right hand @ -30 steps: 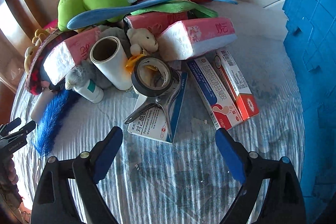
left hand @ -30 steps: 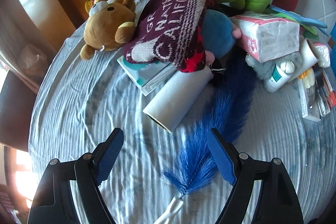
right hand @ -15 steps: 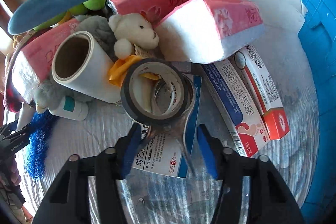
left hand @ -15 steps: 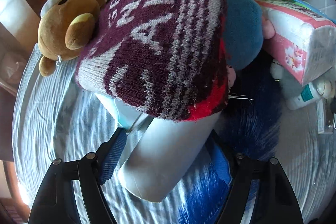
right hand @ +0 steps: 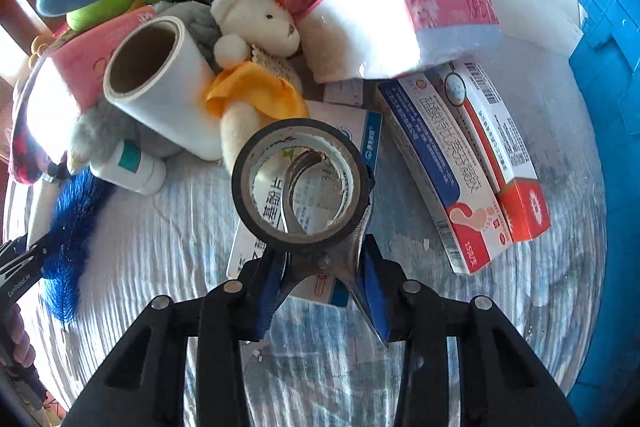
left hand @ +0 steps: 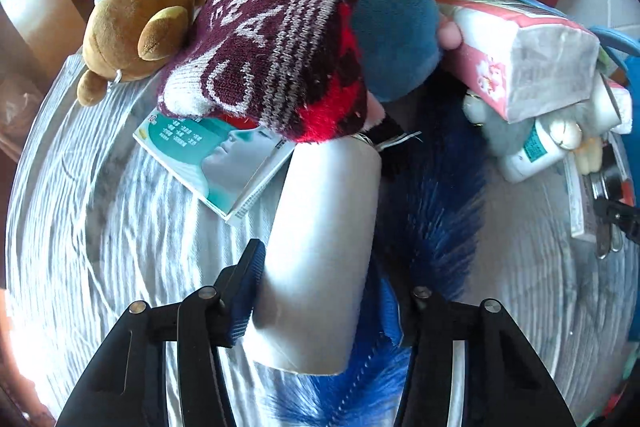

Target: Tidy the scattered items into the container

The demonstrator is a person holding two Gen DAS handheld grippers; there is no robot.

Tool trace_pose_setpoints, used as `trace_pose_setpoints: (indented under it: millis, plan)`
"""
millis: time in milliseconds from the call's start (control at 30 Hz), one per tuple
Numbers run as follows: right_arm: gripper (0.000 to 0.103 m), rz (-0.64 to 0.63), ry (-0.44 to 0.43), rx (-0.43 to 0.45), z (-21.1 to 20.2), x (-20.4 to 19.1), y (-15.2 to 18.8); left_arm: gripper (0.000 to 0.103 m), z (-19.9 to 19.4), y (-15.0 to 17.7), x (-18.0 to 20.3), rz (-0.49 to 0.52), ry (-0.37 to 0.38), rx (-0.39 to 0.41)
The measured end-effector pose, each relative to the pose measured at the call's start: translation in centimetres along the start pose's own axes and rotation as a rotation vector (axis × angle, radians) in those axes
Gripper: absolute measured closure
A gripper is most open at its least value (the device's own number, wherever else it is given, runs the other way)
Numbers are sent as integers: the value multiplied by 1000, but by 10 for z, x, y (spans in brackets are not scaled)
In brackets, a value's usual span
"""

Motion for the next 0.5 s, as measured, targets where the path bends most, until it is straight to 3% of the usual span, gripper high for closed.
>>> trace_pose_setpoints:
  millis: [267,500]
  plan:
    - [66,-19,7,24,-24,7,23,58,-19,11,3,-17,19,21]
    - [66,14,15,-4,-20,21,26,56,-9,-3,4,-12,23,1]
Point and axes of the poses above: each gripper's, at about its wrist camera, not at the fingertips, and z roughly the way its jaws point, x to its right, y to its underside, the point moved 1 cm from there along z, roughly the way its jaws point, and after that the axes turned 5 degrees about -x, right-handed, at the moved point
